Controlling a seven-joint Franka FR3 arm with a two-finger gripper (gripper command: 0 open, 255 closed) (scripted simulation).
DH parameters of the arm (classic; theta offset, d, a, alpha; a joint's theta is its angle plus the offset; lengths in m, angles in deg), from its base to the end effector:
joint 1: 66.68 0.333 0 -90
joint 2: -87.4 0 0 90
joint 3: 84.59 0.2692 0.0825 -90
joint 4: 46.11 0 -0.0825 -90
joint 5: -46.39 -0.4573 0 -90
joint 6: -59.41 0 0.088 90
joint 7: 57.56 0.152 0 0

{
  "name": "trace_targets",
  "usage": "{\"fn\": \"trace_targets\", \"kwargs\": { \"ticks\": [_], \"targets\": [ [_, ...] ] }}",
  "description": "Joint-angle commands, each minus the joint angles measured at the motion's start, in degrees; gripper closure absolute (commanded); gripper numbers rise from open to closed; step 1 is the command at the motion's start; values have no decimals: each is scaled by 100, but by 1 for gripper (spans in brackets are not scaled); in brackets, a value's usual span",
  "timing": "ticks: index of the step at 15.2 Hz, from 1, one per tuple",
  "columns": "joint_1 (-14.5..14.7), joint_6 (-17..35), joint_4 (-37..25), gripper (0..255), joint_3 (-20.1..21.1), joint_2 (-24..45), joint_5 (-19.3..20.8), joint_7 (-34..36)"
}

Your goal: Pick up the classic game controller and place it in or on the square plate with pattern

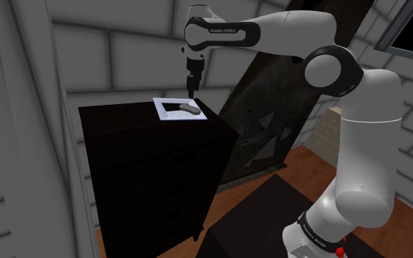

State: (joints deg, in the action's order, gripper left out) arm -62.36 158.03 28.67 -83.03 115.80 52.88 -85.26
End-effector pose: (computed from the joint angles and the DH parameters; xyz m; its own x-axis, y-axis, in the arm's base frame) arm 0.7384 0.0578 0.3489 0.8187 0.5624 -0.1161 0.5702 -0.8200 0.0488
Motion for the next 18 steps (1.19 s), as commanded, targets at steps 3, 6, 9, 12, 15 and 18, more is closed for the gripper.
{"fn": "trace_targets", "kwargs": {
  "ticks": [3, 6, 9, 12, 15, 18],
  "targets": [
    [60, 580, 379, 0, -118, 182, -51, 802],
    [48, 799, 577, 0, -123, 203, -46, 809],
    [36, 1013, 756, 0, -128, 237, -40, 816],
    [30, 1122, 844, 0, -131, 258, -37, 819],
    [30, 1122, 843, 0, -131, 259, -37, 819],
    [30, 1122, 843, 0, -131, 259, -37, 819]
  ]
}}
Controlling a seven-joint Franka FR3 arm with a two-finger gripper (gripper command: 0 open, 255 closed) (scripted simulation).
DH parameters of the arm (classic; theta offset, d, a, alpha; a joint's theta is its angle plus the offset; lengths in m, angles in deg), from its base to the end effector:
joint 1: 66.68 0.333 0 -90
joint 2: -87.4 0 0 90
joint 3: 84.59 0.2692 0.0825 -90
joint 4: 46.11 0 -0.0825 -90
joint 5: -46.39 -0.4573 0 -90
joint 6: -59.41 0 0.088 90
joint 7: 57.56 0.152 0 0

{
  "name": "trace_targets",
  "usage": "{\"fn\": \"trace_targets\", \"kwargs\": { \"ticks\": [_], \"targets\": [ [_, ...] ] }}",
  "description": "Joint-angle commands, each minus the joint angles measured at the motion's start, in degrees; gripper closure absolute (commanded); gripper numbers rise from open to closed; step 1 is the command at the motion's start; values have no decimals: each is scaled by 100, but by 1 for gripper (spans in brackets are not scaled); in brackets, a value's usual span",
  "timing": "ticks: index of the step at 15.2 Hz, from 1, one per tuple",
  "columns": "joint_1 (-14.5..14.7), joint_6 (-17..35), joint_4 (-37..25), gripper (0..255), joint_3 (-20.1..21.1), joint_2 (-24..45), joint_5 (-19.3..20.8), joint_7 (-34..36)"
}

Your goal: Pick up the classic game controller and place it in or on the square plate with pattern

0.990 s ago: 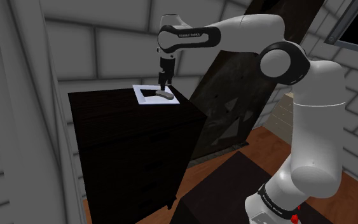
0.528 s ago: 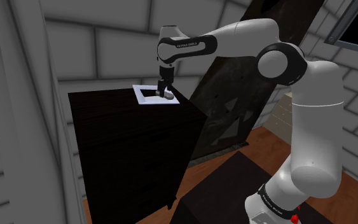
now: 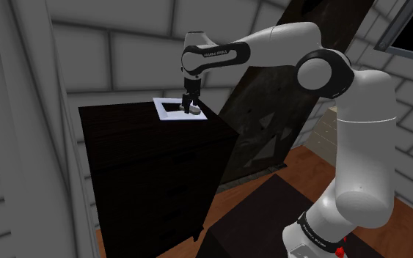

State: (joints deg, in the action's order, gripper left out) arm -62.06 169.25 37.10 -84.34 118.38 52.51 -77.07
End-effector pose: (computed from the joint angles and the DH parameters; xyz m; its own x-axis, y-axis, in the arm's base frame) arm 0.7351 0.0503 0.2515 0.8904 0.4430 -0.1048 0.4506 -0.8905 0.0637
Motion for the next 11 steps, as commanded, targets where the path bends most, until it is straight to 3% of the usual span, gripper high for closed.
{"fn": "trace_targets", "kwargs": {
  "ticks": [1, 11],
  "targets": [
    [0, 0, 0, 255, 0, 0, 0, 0],
    [0, -64, -41, 255, 1, -23, -2, -6]
  ]
}}
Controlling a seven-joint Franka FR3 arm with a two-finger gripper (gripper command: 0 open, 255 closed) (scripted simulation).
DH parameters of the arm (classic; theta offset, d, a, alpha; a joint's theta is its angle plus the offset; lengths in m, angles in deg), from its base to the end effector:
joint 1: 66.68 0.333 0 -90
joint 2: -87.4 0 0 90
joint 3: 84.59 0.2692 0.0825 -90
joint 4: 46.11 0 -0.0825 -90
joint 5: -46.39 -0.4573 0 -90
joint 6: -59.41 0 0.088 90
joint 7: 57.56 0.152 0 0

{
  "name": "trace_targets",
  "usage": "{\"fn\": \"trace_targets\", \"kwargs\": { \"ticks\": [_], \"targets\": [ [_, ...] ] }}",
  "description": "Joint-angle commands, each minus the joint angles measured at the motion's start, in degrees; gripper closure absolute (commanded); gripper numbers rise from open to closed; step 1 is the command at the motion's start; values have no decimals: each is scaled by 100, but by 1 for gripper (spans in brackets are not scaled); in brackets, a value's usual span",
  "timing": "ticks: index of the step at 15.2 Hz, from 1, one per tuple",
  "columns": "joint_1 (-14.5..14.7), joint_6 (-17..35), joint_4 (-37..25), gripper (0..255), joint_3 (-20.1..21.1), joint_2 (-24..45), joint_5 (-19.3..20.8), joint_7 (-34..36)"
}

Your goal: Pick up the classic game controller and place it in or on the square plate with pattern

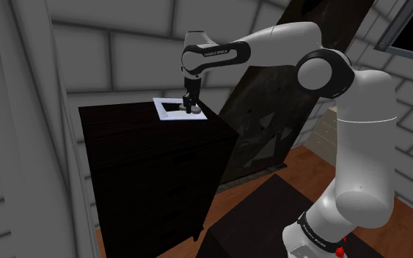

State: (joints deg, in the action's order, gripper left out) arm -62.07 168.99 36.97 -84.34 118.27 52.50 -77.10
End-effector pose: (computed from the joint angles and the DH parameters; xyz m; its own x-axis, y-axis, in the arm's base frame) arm 0.7352 0.0501 0.2538 0.8904 0.4429 -0.1052 0.4504 -0.8905 0.0635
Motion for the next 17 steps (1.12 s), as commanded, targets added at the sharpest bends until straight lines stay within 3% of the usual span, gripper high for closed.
{"fn": "trace_targets", "kwargs": {
  "ticks": [1, 16, 17],
  "targets": [
    [2, -102, -70, 255, 1, -34, -4, -9],
    [13, -1109, -910, 255, 5, -205, -29, -101],
    [78, -1278, -1296, 255, 25, 19, -26, -35]
  ]
}}
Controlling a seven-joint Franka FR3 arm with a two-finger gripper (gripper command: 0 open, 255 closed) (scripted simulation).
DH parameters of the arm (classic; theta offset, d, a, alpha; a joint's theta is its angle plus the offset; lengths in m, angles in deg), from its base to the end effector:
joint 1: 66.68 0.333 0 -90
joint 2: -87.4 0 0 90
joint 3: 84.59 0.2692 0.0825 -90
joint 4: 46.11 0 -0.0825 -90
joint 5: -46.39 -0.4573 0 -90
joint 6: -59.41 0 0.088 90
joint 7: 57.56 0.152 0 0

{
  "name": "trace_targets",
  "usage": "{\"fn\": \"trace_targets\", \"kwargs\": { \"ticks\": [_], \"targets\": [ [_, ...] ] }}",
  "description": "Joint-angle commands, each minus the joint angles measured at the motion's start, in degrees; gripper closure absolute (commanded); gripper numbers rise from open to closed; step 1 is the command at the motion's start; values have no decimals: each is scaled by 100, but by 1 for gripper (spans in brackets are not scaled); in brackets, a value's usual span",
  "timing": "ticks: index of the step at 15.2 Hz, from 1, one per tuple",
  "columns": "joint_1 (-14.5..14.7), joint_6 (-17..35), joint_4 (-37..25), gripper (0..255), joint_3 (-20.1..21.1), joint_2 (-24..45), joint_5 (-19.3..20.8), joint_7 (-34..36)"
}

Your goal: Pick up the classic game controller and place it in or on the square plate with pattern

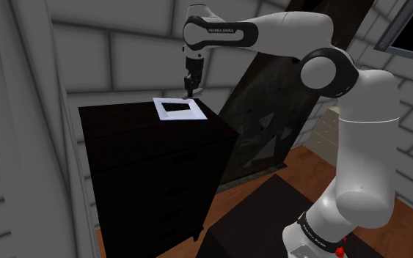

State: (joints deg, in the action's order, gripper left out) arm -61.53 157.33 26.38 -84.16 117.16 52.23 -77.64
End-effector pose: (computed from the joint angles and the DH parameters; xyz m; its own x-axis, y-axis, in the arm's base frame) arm 0.7440 0.0577 0.3518 0.8905 0.4429 -0.1044 0.4504 -0.8906 0.0638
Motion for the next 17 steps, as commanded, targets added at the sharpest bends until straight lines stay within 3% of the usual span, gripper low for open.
{"fn": "trace_targets", "kwargs": {
  "ticks": [1, 3, 17],
  "targets": [
    [92, -299, -662, 255, 25, 375, 4, 82],
    [239, -791, -1773, 255, 54, 1008, 14, 198],
    [217, 333, -572, 255, 55, 935, 27, 298]
  ]
}}
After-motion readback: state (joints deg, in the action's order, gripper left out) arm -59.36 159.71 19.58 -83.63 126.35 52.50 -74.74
